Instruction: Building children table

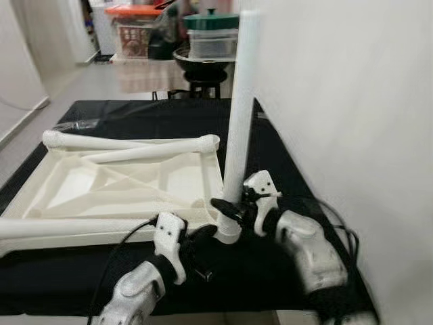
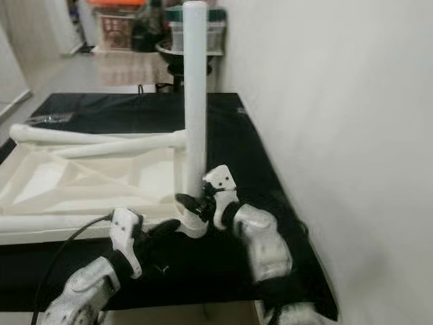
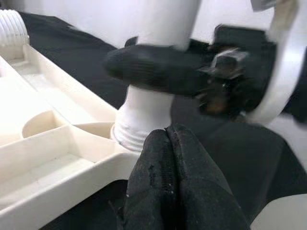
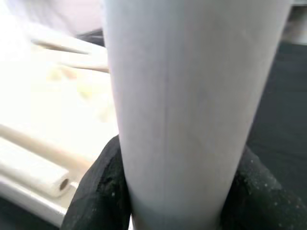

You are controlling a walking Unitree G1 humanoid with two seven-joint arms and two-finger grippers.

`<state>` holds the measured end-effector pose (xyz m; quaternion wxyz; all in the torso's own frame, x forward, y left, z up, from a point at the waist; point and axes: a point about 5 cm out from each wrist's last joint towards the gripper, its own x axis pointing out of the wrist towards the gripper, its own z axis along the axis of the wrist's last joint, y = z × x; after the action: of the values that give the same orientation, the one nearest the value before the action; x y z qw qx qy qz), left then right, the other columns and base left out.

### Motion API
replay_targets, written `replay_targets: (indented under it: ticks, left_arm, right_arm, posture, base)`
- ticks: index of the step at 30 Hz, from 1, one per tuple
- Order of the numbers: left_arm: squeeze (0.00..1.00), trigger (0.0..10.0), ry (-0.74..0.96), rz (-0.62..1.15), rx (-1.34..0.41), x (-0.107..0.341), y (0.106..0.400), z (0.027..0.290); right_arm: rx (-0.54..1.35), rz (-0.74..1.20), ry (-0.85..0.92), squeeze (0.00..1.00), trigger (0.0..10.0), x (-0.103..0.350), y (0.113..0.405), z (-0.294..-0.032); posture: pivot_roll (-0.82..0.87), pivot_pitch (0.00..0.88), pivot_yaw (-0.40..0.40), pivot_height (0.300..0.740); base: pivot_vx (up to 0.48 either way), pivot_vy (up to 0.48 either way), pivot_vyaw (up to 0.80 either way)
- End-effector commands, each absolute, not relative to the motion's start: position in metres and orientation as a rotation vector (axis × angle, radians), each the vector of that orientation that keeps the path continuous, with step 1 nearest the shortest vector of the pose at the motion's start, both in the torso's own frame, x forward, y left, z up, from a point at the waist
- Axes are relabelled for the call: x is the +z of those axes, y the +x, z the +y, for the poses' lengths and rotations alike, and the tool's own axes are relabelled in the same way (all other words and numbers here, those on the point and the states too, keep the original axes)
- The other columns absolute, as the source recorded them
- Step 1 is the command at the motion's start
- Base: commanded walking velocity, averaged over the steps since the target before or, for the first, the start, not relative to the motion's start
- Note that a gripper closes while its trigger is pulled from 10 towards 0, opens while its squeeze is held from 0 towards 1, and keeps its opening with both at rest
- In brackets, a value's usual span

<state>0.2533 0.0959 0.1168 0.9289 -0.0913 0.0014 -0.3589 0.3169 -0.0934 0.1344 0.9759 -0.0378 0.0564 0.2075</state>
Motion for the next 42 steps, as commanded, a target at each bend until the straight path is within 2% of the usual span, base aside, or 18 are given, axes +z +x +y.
replay_targets:
  ticks: [1, 10, 11, 12, 13, 16, 17, 19, 20, 23, 29, 31, 32, 34, 35, 42]
  left_arm:
    - [0.0, 10.0, -0.187, 0.017, -0.731, 0.115, 0.253, 0.1]
    - [0.0, 10.0, -0.182, 0.015, -0.722, 0.116, 0.254, 0.1]
    - [0.0, 10.0, -0.182, 0.014, -0.721, 0.116, 0.254, 0.1]
    - [0.0, 10.0, -0.182, 0.014, -0.721, 0.116, 0.254, 0.1]
    - [0.0, 10.0, -0.184, 0.017, -0.726, 0.116, 0.254, 0.099]
    - [0.0, 10.0, -0.185, 0.019, -0.729, 0.116, 0.254, 0.099]
    - [0.0, 10.0, -0.185, 0.019, -0.73, 0.116, 0.255, 0.098]
    - [0.0, 10.0, -0.185, 0.02, -0.731, 0.116, 0.255, 0.098]
    - [0.0, 10.0, -0.184, 0.02, -0.731, 0.116, 0.255, 0.097]
    - [0.0, 10.0, -0.181, 0.018, -0.728, 0.116, 0.256, 0.097]
    - [0.0, 10.0, -0.18, 0.016, -0.726, 0.116, 0.256, 0.096]
    - [0.0, 10.0, -0.18, 0.015, -0.725, 0.116, 0.256, 0.096]
    - [0.0, 10.0, -0.18, 0.015, -0.725, 0.116, 0.256, 0.095]
    - [0.0, 10.0, -0.181, 0.015, -0.724, 0.116, 0.256, 0.095]
    - [0.0, 10.0, -0.18, 0.014, -0.724, 0.116, 0.256, 0.095]
    - [0.0, 10.0, -0.184, 0.014, -0.724, 0.116, 0.255, 0.095]
  right_arm:
    - [0.289, 0.216, -0.111, 0.0, 0.0, 0.118, 0.318, -0.112]
    - [0.321, 0.261, -0.05, 0.0, 0.0, 0.112, 0.322, -0.109]
    - [0.345, 0.269, -0.027, 0.0, 10.0, 0.112, 0.322, -0.108]
    - [0.345, 0.269, -0.027, 0.0, 10.0, 0.112, 0.322, -0.108]
    - [0.432, 0.261, 0.003, 1.0, 10.0, 0.118, 0.323, -0.103]
    - [0.526, 0.215, 0.001, 1.0, 10.0, 0.13, 0.325, -0.098]
    - [0.597, 0.187, -0.014, 0.4, 10.0, 0.135, 0.328, -0.098]
    - [0.641, 0.171, -0.026, 0.4, 10.0, 0.139, 0.329, -0.098]
    - [0.733, 0.158, -0.026, 0.0, 10.0, 0.144, 0.33, -0.098]
    - [1.028, 0.146, -0.06, 0.0, 10.0, 0.152, 0.327, -0.102]
    - [1.117, 0.161, -0.101, 0.0, 10.0, 0.152, 0.328, -0.107]
    - [1.144, 0.192, -0.093, 0.0, 10.0, 0.153, 0.339, -0.116]
    - [1.15, 0.205, -0.082, 0.0, 3.6, 0.153, 0.342, -0.121]
    - [1.159, 0.211, -0.073, 0.0, 3.6, 0.153, 0.344, -0.123]
    - [1.163, 0.214, -0.066, 0.0, 0.0, 0.153, 0.345, -0.126]
    - [1.159, 0.189, -0.009, 0.0, 0.0, 0.151, 0.342, -0.132]
  posture:
    - [0.02, 0.0, -0.02, 0.74]
    - [0.04, 0.0, -0.031, 0.74]
    - [0.04, 0.0, -0.032, 0.74]
    - [0.04, 0.0, -0.032, 0.74]
    - [0.04, 0.0, -0.025, 0.74]
    - [0.04, 0.0, -0.025, 0.74]
    - [0.04, 0.0, -0.028, 0.74]
    - [0.04, 0.0, -0.028, 0.74]
    - [0.04, 0.0, -0.03, 0.74]
    - [0.05, 0.0, -0.035, 0.74]
    - [0.05, 0.0, -0.039, 0.74]
    - [0.07, 0.0, -0.049, 0.74]
    - [0.07, 0.0, -0.051, 0.74]
    - [0.07, 0.0, -0.051, 0.74]
    - [0.07, 0.0, -0.052, 0.74]
    - [0.07, 0.0, -0.053, 0.74]
  base:
    - [0.0, 0.0, 0.0]
    - [0.0, 0.0, 0.0]
    - [0.0, 0.0, 0.0]
    - [0.0, 0.0, 0.0]
    - [0.0, 0.0, 0.0]
    - [0.0, 0.0, 0.0]
    - [0.0, 0.0, 0.0]
    - [0.0, 0.0, 0.0]
    - [0.0, 0.0, 0.0]
    - [0.0, 0.0, 0.0]
    - [0.0, 0.0, 0.0]
    - [0.0, 0.0, 0.0]
    - [0.0, 0.0, 0.0]
    - [0.0, 0.0, 0.0]
    - [0.0, 0.0, 0.0]
    - [0.0, 0.0, 0.0]
